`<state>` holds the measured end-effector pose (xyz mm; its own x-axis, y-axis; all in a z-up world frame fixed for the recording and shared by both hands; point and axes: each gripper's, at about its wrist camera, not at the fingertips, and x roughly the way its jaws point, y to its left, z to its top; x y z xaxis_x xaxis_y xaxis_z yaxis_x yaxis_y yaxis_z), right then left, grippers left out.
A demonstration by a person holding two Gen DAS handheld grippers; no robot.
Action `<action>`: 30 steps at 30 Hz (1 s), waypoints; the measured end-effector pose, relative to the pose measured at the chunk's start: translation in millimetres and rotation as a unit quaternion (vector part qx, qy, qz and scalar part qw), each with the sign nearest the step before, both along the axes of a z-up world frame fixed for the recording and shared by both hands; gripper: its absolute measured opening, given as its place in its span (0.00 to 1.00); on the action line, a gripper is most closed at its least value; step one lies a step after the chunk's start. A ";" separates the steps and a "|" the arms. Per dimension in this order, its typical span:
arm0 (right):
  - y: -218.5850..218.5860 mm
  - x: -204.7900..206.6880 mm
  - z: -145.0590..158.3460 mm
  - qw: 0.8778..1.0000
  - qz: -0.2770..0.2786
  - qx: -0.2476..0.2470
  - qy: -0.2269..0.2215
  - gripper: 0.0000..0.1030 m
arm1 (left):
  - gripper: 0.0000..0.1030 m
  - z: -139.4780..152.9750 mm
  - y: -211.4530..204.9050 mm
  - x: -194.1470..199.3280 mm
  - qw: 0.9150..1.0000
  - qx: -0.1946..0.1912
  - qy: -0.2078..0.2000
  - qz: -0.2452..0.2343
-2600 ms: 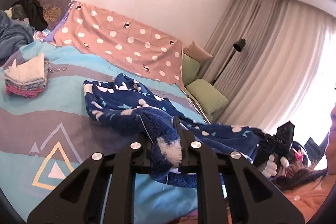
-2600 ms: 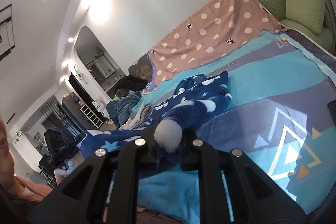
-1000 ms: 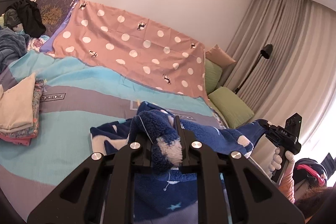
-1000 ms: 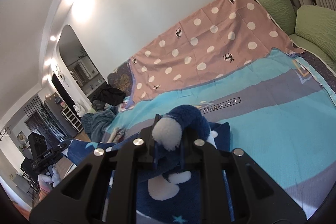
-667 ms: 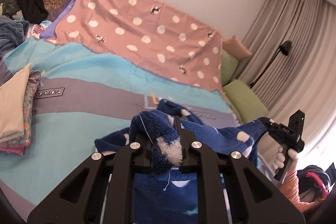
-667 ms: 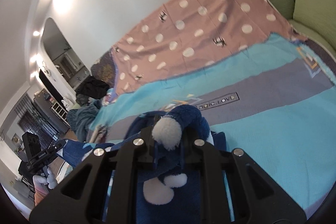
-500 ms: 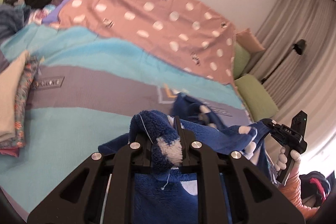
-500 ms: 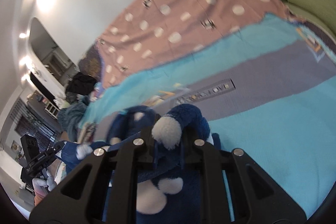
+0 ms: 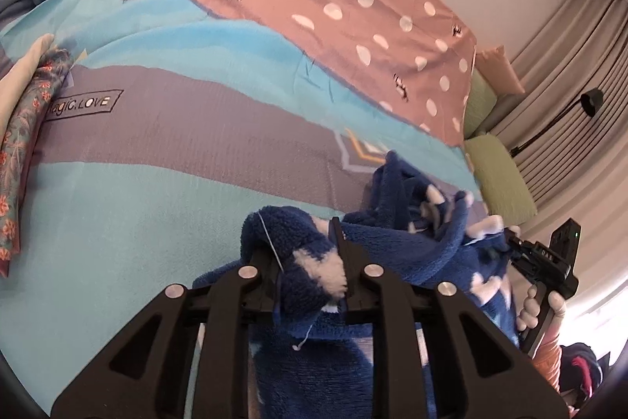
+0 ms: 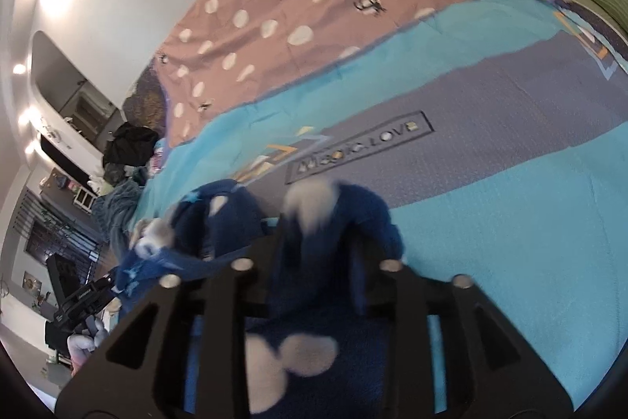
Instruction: Fold small clothes
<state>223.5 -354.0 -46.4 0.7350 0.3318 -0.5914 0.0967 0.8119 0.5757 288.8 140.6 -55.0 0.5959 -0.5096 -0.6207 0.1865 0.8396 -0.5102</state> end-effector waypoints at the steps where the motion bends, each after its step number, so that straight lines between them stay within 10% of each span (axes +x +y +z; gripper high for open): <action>1: 1.8 -4.9 5.6 1.000 0.007 0.004 -0.009 0.40 | 0.24 6.0 0.4 -4.5 1.000 -0.005 -0.009 -0.001; 12: 63.8 -39.2 28.5 0.988 0.147 -0.055 0.001 0.41 | 0.37 54.0 -2.9 -64.6 0.995 0.020 -0.097 -0.001; 18: 110.5 -8.2 2.5 0.970 0.197 -0.128 0.068 0.41 | 0.38 38.4 -36.2 -69.5 0.992 0.052 -0.061 -0.095; 23: 90.7 45.9 3.8 0.984 0.077 -0.159 0.023 0.40 | 0.38 8.5 -86.9 -25.6 0.983 0.131 -0.020 -0.127; 26: 58.0 56.3 -11.5 0.990 0.012 -0.128 0.061 0.42 | 0.38 -6.9 -82.0 13.2 0.974 0.219 -0.026 -0.047; 30: 6.5 27.1 -21.5 0.998 -0.009 -0.031 0.054 0.41 | 0.37 -19.7 -33.9 26.1 0.989 0.140 0.037 0.034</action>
<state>250.6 -347.5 -67.9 0.6712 0.2792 -0.6866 0.1697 0.8438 0.5090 315.0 106.6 -74.7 0.5707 -0.2720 -0.7748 0.0968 0.9592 -0.2655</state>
